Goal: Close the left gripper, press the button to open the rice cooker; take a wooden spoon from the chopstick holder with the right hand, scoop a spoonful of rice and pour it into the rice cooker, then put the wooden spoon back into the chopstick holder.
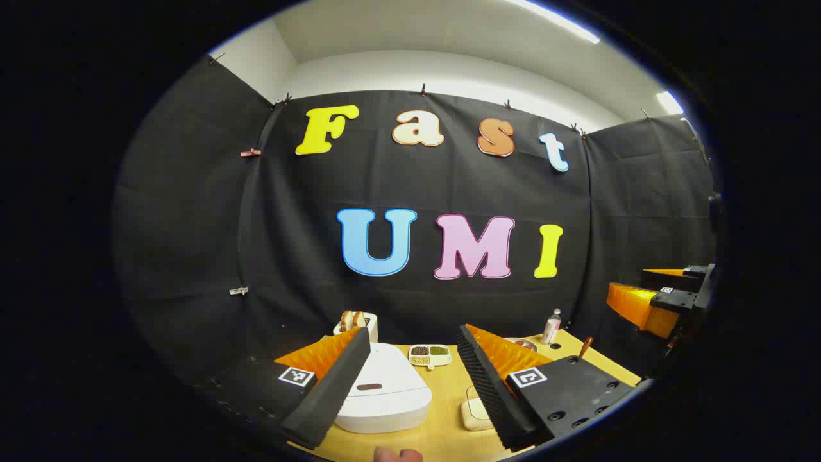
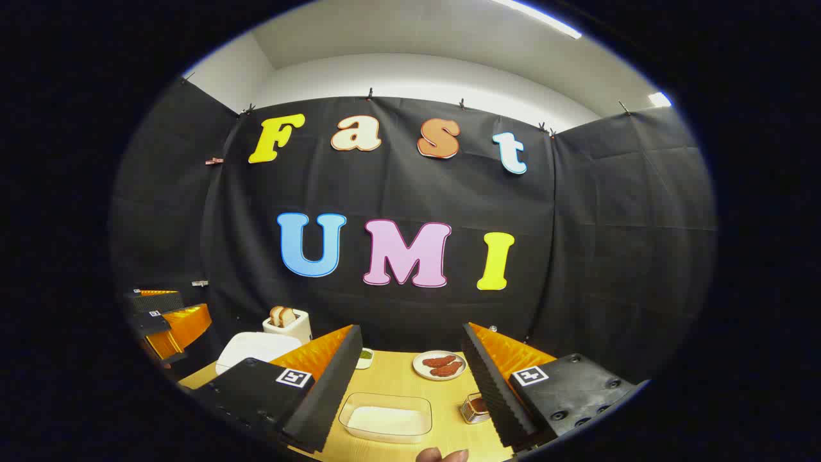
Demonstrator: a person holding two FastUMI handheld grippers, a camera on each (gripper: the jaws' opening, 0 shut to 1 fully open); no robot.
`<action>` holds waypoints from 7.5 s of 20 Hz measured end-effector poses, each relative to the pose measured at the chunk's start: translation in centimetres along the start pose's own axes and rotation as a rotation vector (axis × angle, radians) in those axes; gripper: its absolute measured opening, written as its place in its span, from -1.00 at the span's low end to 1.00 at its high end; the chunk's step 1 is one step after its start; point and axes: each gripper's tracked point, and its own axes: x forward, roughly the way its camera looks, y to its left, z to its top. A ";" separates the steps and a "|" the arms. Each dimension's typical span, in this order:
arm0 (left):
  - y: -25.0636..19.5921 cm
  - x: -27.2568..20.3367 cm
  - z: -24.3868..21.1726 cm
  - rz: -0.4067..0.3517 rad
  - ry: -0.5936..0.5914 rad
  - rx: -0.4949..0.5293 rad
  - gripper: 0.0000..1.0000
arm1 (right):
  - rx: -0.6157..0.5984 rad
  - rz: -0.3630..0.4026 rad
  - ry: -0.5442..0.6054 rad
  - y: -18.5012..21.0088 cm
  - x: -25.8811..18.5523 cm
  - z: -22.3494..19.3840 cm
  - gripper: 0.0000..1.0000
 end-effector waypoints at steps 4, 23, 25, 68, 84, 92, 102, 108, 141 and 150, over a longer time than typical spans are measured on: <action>-0.5 0.0 0.0 -0.021 0.003 0.005 0.89 | 0.013 -0.006 0.003 -0.1 -0.2 0.0 0.94; -0.9 -0.8 0.0 -0.101 0.011 -0.030 -0.33 | 0.007 -0.010 -0.005 -0.7 -1.3 -0.1 0.94; 0.1 0.0 -0.7 -0.105 0.043 -0.047 -0.82 | 0.010 -0.012 -0.003 -0.7 -1.4 -0.2 0.94; 9.8 17.2 -18.1 -0.172 0.592 -0.111 -0.86 | -0.026 -0.195 0.066 -8.2 -1.7 -2.9 0.94; 3.2 11.1 -1.3 -0.080 0.025 0.115 0.94 | 0.012 -0.204 0.116 -10.4 -3.2 -4.7 0.94; -1.2 6.6 -2.4 -0.055 0.052 0.034 0.94 | 0.045 -0.144 0.156 -15.6 0.7 -9.2 0.94; -2.6 3.6 -5.7 0.202 0.151 -0.009 0.94 | 0.080 0.037 0.401 -20.6 12.1 -26.1 0.79; -3.1 2.2 -7.6 0.351 0.204 -0.029 0.94 | 0.122 0.065 0.507 -23.6 17.8 -33.7 0.17; 4.6 -1.4 -7.7 0.241 0.218 0.018 0.92 | 0.272 0.052 0.219 -13.2 14.4 -18.4 -0.74; 8.5 -0.4 -9.2 0.137 0.208 0.012 0.92 | 0.002 0.067 0.280 -0.4 15.5 -24.3 -0.83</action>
